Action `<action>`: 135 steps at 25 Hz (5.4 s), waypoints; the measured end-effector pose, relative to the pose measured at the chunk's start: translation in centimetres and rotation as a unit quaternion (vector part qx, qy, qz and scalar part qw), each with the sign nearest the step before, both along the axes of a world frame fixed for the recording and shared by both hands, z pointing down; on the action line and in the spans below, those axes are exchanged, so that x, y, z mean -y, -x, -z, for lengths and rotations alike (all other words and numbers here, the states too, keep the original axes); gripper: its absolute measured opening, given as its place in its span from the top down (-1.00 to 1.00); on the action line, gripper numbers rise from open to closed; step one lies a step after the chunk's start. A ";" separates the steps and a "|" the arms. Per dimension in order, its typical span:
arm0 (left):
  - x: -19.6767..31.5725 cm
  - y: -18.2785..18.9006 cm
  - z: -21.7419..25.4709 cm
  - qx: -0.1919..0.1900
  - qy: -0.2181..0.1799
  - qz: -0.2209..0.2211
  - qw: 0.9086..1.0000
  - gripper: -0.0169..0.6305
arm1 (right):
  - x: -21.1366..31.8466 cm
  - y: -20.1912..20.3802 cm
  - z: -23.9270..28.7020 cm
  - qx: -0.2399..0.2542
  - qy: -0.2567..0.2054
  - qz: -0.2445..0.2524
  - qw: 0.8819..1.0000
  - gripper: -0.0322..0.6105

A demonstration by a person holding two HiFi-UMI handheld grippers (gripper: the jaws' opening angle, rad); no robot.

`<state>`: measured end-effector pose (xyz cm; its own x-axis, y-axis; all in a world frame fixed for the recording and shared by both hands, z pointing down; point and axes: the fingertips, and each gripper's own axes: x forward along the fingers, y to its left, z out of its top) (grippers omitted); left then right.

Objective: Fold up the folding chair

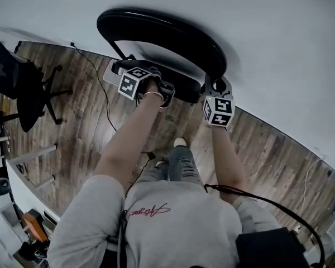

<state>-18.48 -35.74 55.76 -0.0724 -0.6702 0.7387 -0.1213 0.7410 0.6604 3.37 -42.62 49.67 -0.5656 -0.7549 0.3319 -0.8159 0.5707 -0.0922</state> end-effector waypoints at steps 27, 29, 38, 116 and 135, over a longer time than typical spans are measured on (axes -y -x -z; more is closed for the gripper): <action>7.1 -0.7 0.1 0.009 0.104 -0.016 0.994 0.50 | 2.9 -0.9 1.2 -0.046 -0.031 -0.056 0.997 0.67; 7.2 -1.0 0.2 -0.012 0.100 -0.035 0.994 0.46 | 2.7 -1.1 1.8 -0.045 -0.048 -0.065 0.996 0.61; 5.4 1.6 3.4 0.018 0.018 -0.104 0.994 0.10 | 0.0 -2.9 3.7 -0.053 -0.076 -0.099 0.991 0.40; -8.5 -4.1 19.8 0.480 -0.347 -0.323 0.738 0.90 | -11.2 6.2 12.3 0.010 -0.161 0.024 0.987 0.84; -24.2 -7.4 33.8 0.546 -0.431 -0.305 0.651 0.90 | -29.6 5.6 28.5 0.102 -0.264 0.024 0.959 0.84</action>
<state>-11.09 -11.52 21.92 0.2343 -0.9516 -0.1990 -0.9648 -0.2528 0.0728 -2.27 -12.99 21.21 -0.6158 -0.7593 -0.2103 -0.7837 0.6177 0.0652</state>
